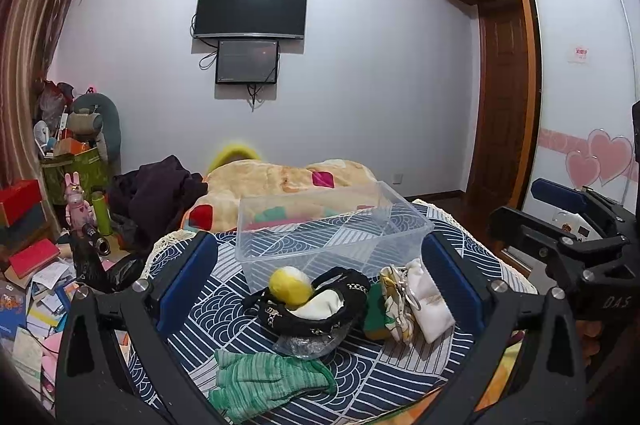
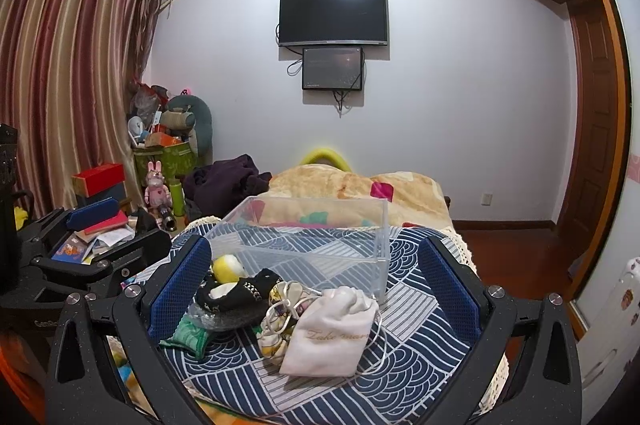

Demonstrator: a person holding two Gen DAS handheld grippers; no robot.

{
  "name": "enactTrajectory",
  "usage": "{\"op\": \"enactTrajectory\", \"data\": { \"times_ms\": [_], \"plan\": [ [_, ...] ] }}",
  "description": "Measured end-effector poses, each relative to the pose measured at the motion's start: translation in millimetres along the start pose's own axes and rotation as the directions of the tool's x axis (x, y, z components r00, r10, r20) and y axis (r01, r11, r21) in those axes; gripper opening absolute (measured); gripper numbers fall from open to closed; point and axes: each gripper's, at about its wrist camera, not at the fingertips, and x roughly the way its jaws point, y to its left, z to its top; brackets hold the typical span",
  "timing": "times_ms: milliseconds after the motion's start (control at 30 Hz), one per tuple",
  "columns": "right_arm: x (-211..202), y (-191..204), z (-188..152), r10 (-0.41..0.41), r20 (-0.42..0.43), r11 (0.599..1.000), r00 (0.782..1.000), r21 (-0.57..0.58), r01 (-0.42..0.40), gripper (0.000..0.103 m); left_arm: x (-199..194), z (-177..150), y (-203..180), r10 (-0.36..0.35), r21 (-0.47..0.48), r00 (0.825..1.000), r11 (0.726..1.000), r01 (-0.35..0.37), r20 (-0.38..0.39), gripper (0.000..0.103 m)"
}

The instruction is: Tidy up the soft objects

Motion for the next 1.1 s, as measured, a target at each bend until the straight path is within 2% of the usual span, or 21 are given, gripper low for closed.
{"op": "enactTrajectory", "data": {
  "times_ms": [1100],
  "plan": [
    [-3.8, -3.8, 4.5, 0.0, 0.015, 1.0, 1.0, 0.004, 0.0, 0.103, -0.4, 0.3, 4.2, 0.004, -0.002, 1.0, 1.0, -0.004, 0.0, 0.103]
  ]
}}
